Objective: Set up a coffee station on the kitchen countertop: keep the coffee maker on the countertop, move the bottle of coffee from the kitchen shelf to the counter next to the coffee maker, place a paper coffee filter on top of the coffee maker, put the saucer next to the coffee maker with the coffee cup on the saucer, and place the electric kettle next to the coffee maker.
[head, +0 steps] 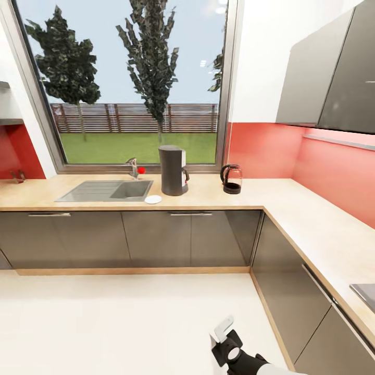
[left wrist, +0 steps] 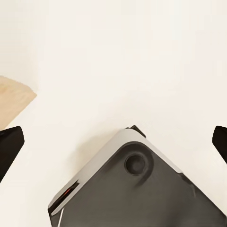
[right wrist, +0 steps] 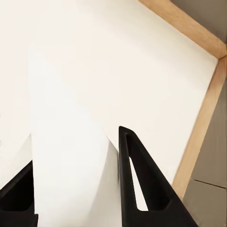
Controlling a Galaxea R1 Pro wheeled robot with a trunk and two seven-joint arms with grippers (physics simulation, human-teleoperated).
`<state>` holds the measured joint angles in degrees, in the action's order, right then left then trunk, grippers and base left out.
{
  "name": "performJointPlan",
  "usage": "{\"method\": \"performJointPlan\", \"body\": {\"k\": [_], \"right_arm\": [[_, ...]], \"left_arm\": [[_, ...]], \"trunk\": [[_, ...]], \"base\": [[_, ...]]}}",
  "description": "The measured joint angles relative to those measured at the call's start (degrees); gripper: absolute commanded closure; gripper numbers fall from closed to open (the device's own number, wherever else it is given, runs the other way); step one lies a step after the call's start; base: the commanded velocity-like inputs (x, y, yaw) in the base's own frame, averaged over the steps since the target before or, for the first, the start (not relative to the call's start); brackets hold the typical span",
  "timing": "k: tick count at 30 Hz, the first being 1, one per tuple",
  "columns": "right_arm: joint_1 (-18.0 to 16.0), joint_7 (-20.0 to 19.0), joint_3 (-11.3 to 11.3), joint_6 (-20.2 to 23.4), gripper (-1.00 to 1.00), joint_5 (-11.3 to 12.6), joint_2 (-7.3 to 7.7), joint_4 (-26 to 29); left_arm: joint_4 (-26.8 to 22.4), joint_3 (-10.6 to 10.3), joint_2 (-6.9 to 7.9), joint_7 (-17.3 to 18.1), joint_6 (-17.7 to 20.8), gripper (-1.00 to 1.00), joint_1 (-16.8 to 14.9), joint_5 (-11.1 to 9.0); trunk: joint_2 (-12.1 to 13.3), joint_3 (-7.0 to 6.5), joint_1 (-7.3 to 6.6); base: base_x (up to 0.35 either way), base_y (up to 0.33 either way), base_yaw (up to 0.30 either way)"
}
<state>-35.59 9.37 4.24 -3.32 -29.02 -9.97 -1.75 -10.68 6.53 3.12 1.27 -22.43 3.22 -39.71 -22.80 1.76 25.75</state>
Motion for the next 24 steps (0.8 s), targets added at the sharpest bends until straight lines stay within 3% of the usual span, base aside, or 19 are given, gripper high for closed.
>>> {"method": "performJointPlan", "body": {"k": [8,13,18,24], "right_arm": [[0.00,-0.23,0.00,-0.15,1.00,1.44,0.00,0.00],[1.63,-0.68,0.63,-0.47,1.00,2.76,1.01,-0.09],[2.77,-0.21,-0.27,-1.77,1.00,1.72,0.83,-0.02],[4.63,-2.09,1.52,-0.44,1.00,3.50,2.76,-0.03]], "left_arm": [[0.01,-0.02,0.00,0.00,0.00,-1.00,0.00,0.05],[0.61,-0.10,0.06,0.23,0.42,-1.00,0.00,0.52],[-0.14,-0.25,-0.96,0.53,0.61,-1.00,0.00,0.26],[1.79,-0.34,-0.18,0.32,0.56,-1.00,0.00,0.79]], "trunk": [[0.00,0.00,0.00],[0.00,0.00,0.00],[0.00,0.00,0.00],[0.00,0.00,0.00]], "base": [[0.000,0.000,0.000],[0.000,0.000,0.000],[0.000,0.000,0.000],[0.000,0.000,0.000]]}}
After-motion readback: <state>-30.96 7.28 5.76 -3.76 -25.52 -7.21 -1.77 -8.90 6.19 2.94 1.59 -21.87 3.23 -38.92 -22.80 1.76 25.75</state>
